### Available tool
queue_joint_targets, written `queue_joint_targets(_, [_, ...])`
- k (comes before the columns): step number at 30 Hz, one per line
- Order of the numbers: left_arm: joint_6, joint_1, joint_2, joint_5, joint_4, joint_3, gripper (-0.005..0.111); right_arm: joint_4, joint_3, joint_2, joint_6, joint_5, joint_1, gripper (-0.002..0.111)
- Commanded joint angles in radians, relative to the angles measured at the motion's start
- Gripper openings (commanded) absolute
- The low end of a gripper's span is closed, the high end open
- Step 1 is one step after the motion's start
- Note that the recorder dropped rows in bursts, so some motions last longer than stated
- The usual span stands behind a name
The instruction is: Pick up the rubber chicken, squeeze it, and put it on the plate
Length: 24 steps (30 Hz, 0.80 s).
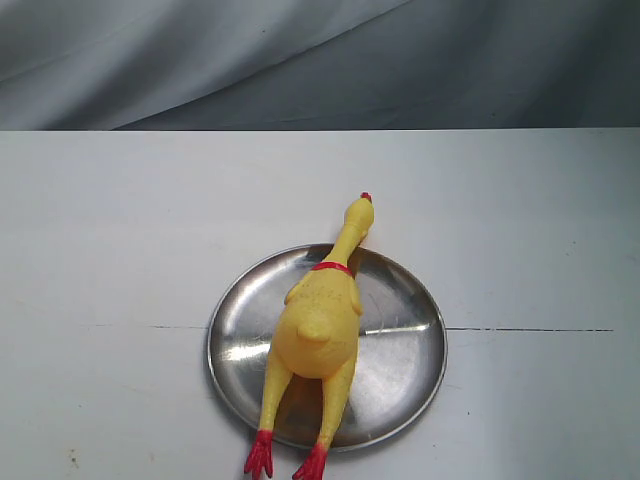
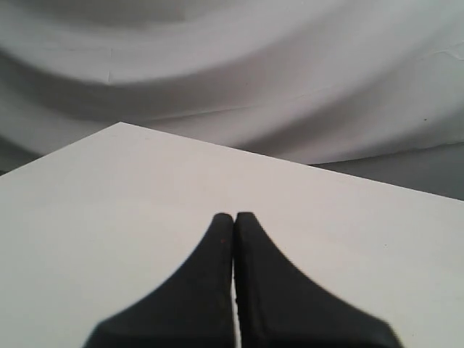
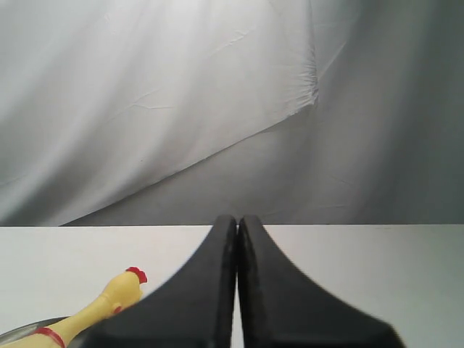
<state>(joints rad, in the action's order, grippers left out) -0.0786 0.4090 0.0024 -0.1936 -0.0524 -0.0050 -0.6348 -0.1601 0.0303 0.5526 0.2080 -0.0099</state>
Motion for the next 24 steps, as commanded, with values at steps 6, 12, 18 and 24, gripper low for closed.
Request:
queue_joint_targets(6, [0.010, 0.005, -0.002, -0.098, 0.000, 0.005, 0.000, -0.005, 0.004, 0.001, -0.002, 0.001, 0.003, 0.000])
queue_joint_targets(12, [0.010, 0.005, -0.002, -0.090, 0.003, 0.005, 0.000, -0.005, 0.004, 0.001, -0.002, 0.001, 0.003, 0.000])
queue_joint_targets(18, [0.010, 0.005, -0.002, -0.090, 0.003, 0.005, 0.000, -0.005, 0.004, 0.001, -0.002, 0.001, 0.003, 0.000])
queue_joint_targets(24, [0.010, 0.005, -0.002, -0.090, 0.003, 0.005, 0.000, -0.005, 0.004, 0.001, -0.002, 0.001, 0.003, 0.000])
